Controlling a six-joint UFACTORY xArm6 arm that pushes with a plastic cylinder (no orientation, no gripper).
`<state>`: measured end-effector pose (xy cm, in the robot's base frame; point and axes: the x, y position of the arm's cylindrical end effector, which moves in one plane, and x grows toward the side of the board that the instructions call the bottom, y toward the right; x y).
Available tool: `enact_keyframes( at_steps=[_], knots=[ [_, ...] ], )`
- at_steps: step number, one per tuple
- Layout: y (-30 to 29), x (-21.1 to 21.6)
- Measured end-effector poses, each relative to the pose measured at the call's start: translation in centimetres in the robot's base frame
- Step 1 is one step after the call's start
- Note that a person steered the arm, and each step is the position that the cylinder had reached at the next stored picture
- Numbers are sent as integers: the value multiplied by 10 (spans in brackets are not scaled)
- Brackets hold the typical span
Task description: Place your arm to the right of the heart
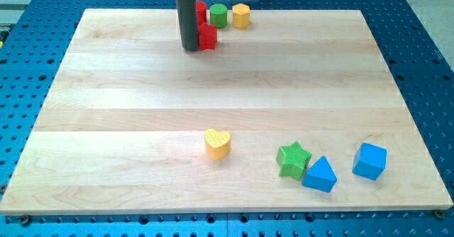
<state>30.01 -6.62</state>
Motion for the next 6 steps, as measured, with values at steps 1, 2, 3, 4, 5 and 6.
enact_keyframes(
  at_steps=[1,2,3,4,5,6],
  knots=[
    [9,15],
    [13,15],
    [20,15],
    [20,46],
    [43,101],
    [84,136]
  ],
)
